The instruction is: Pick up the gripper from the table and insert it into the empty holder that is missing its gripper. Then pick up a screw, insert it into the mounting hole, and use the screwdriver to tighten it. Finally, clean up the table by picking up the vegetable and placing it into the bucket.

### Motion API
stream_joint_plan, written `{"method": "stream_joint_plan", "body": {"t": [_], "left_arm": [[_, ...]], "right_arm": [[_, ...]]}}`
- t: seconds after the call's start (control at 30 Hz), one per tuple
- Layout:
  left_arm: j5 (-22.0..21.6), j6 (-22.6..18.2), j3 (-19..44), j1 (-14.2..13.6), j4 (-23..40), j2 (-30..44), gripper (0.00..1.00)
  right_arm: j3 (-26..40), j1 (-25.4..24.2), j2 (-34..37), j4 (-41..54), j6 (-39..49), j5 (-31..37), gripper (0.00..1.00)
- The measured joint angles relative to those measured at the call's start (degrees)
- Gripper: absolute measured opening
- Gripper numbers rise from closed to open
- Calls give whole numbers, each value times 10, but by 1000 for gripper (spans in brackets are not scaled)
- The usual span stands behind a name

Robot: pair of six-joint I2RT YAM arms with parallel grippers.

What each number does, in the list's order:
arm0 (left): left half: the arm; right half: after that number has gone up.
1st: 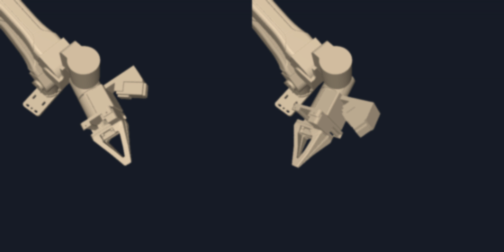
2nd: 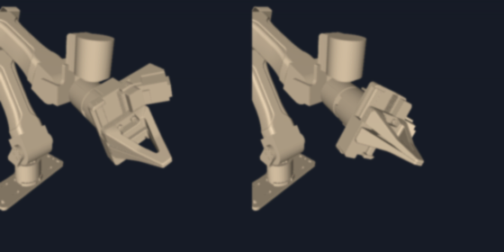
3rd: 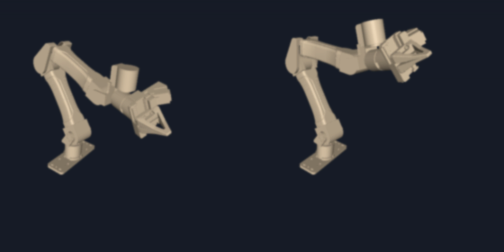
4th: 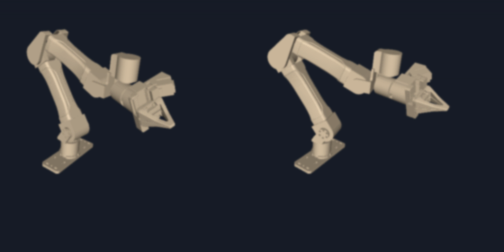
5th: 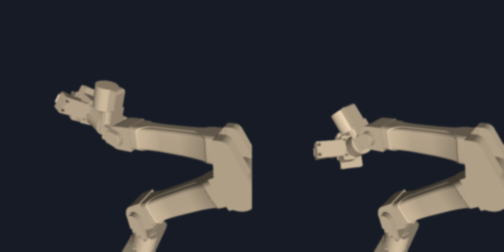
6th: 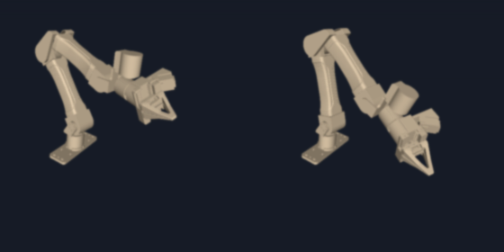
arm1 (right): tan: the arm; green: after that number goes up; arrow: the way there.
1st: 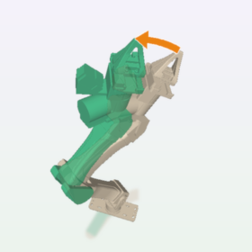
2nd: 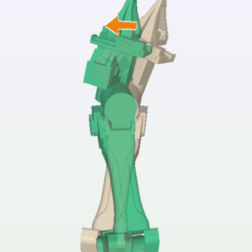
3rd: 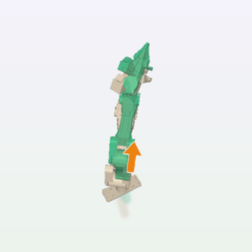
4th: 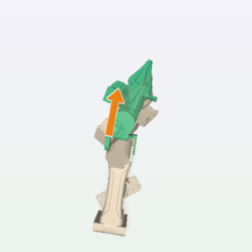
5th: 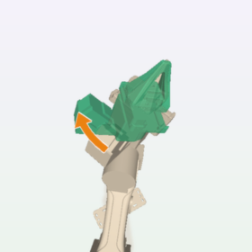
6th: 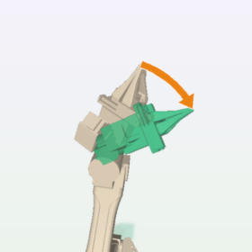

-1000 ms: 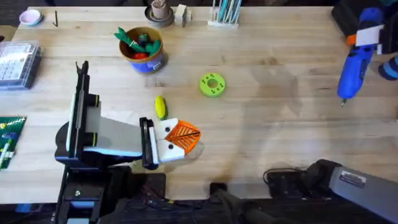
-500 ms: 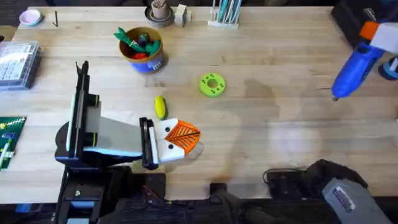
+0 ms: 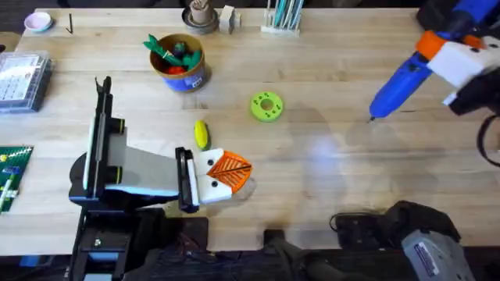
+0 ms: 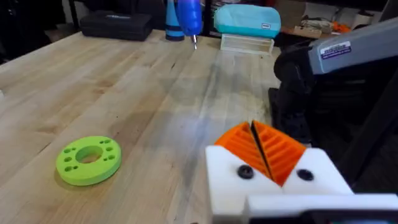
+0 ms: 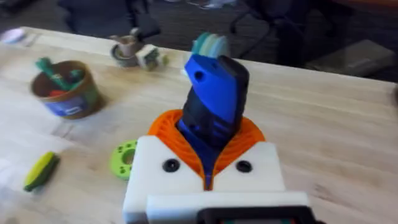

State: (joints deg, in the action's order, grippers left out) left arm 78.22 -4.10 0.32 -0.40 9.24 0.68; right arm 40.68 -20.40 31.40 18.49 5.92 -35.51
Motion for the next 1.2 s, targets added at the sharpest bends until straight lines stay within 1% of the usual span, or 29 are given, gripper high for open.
{"method": "stream_joint_plan", "body": {"t": [0.1,0.27,0.37,0.53,0.67,0.87,1.03,1.2], "left_arm": [[0,0,0,0,0,0,4],[0,0,0,0,0,0,4],[0,0,0,0,0,0,4],[0,0,0,0,0,0,4],[0,0,0,0,0,0,4],[0,0,0,0,0,0,4],[0,0,0,0,0,0,4],[0,0,0,0,0,0,4]], "right_arm": [[-15,39,1,-31,-14,-13,22],[-33,119,1,-100,-26,-23,22],[-43,171,1,-140,-41,-11,22],[-54,264,16,-197,-53,29,22],[-57,340,45,-250,-58,62,22],[-57,443,114,-377,-65,89,22],[-57,510,165,-461,-76,96,22],[-57,559,194,-516,-85,98,22]]}}
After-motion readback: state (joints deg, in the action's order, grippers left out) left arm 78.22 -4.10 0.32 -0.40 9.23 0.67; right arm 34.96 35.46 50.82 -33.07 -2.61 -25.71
